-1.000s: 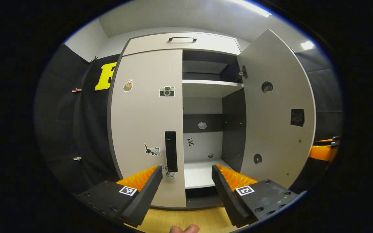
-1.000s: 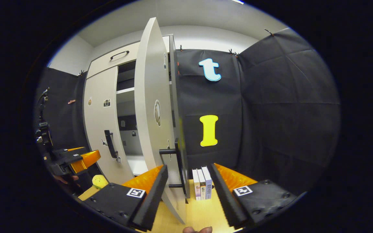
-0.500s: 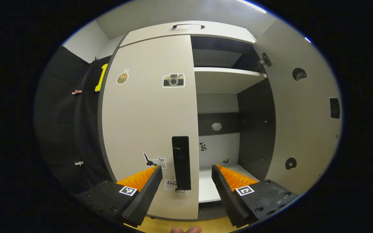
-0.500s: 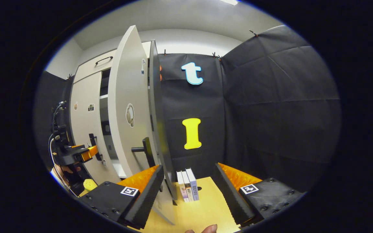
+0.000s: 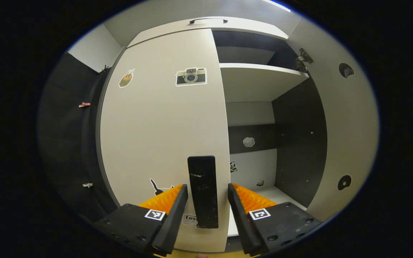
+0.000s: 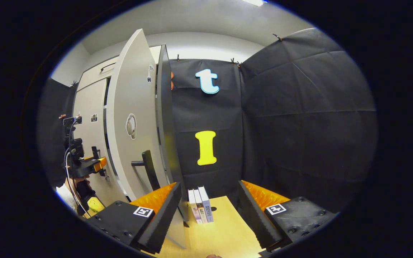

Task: Open the right door of the double-door shoe cabinet with the right hand, and open the left door with the left hand.

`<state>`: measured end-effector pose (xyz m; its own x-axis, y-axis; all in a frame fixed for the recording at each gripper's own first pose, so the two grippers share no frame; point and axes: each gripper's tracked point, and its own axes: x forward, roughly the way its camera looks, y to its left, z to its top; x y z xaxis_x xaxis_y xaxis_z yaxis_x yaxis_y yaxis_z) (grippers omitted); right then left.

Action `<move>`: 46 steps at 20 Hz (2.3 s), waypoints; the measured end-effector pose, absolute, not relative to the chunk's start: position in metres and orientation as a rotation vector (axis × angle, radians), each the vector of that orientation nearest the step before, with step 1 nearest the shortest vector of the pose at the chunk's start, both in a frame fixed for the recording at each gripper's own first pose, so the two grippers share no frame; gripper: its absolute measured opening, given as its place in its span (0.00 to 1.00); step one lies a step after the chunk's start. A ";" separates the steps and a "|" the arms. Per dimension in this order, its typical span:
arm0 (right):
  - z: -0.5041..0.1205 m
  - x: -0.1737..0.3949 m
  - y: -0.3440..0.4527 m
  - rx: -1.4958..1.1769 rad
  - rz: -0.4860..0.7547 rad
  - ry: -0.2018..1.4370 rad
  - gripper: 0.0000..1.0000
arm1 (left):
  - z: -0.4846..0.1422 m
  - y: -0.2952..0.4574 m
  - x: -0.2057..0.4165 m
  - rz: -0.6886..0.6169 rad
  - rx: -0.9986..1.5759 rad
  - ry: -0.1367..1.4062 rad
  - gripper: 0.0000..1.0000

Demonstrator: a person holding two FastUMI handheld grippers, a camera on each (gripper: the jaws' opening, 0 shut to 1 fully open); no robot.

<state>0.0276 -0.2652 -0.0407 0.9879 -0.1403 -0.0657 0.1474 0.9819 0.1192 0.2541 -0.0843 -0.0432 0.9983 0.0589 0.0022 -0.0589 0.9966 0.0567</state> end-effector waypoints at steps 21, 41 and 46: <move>-0.020 0.009 -0.222 0.065 -0.120 0.006 0.98 | -0.050 -0.075 0.208 -0.041 -0.018 0.058 0.18; -0.016 -0.020 -0.090 0.032 -0.013 -0.012 0.98 | -0.050 0.028 0.078 -0.137 -0.067 0.083 0.17; -0.020 -0.020 -0.069 0.027 0.001 -0.006 0.98 | -0.052 0.057 0.066 -0.150 -0.086 0.077 0.16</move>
<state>-0.0202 -0.0692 -0.0196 1.0000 0.0010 0.0065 -0.0011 0.9996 0.0265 0.0664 0.0568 -0.0517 0.9858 -0.1525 -0.0697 0.1459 0.9851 -0.0910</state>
